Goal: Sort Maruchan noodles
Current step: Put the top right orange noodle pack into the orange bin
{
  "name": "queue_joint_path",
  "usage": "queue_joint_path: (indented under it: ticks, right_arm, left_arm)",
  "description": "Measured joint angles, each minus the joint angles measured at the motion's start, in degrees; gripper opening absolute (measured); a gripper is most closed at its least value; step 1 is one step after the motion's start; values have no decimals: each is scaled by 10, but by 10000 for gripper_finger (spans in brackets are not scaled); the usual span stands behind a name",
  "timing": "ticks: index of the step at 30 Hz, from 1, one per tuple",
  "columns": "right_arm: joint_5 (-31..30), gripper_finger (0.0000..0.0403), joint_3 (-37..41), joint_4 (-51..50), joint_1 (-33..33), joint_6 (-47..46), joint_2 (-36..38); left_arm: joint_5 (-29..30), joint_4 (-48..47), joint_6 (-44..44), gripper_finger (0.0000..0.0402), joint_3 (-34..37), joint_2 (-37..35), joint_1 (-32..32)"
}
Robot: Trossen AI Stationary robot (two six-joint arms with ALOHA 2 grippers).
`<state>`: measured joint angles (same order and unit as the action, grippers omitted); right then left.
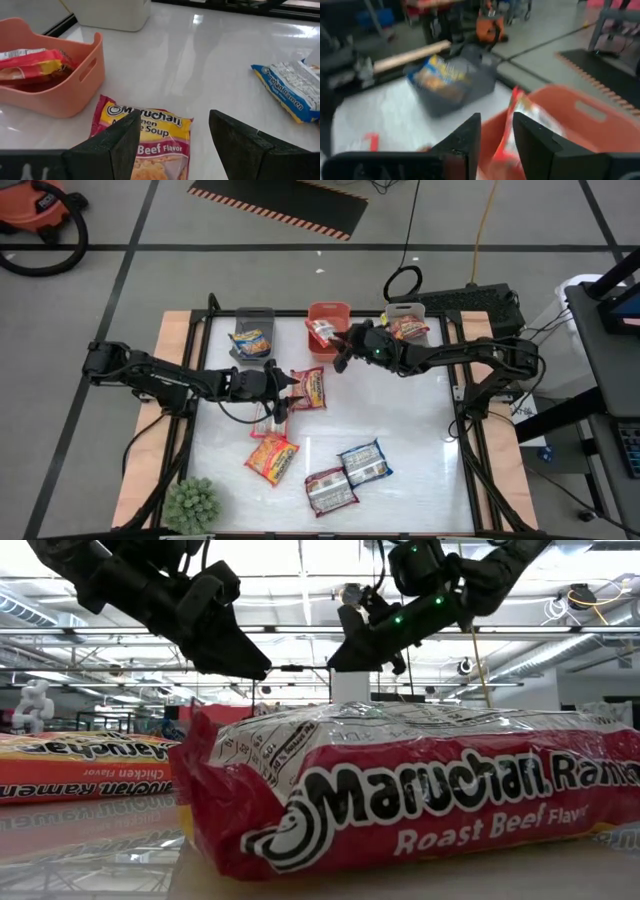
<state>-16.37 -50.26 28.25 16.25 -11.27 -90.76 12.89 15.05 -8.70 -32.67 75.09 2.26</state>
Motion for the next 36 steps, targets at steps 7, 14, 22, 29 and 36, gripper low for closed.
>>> queue_joint_path:
  ticks: [7, 14, 22, 29, 36]
  right_arm:
    - [62, 30, -14, 51, 33, -1, -64]
    - [61, 11, -37, 81, 46, 5, -130]
    - [118, 2, -47, 92, 59, -2, -188]
    - [106, 1, -46, -18, 75, 26, -159]
    - [102, 1, -45, -90, 81, 40, -99]
  left_arm:
    - [0, 5, -15, 241, 0, 0, 2]
    - [0, 1, -17, 241, 0, 0, 11]
    - [0, 14, -5, 241, 0, 0, 11]
    - [0, 6, 17, 241, 0, 0, 12]
    - [2, -16, 21, 241, 0, 0, 8]
